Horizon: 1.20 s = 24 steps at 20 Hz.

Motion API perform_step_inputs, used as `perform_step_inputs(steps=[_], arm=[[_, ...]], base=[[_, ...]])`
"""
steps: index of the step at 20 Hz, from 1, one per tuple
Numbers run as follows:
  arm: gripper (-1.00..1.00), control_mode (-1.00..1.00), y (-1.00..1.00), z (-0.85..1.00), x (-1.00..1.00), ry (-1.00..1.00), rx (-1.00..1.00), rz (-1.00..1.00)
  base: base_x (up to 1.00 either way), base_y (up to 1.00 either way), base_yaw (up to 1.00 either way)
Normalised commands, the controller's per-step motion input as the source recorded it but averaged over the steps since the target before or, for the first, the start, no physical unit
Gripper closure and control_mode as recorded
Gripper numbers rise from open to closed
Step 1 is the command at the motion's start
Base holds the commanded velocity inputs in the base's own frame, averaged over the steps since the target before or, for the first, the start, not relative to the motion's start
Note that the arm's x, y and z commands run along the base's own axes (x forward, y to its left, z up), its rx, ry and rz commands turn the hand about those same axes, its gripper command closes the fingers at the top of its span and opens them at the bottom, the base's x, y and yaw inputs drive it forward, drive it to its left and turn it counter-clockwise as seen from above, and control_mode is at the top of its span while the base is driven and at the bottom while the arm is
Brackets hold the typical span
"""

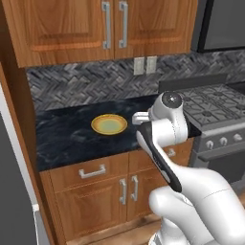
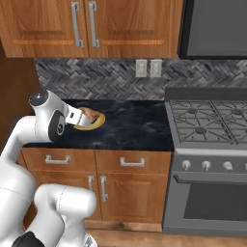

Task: Pick chicken drumstick from the fridge and place it on the plate on the counter.

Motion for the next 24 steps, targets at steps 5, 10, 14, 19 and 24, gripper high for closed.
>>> perform_step_inputs(steps=[5,10,14,19,24], arm=[[1.0,1.0,0.0,0.0,0.0,0.0,0.0,0.0],[1.0,1.0,0.0,0.0,0.0,0.0,0.0,0.0],[1.0,1.0,0.0,0.0,0.0,0.0,0.0,0.0],[1.0,1.0,0.0,0.0,0.0,0.0,0.0,0.0],[1.0,1.0,0.0,0.0,0.0,0.0,0.0,0.0]], base=[[0.5,0.0,0.07],[0.48,0.0,0.08],[0.5,0.0,0.1],[0.46,0.0,0.13],[0.41,0.0,0.14]])
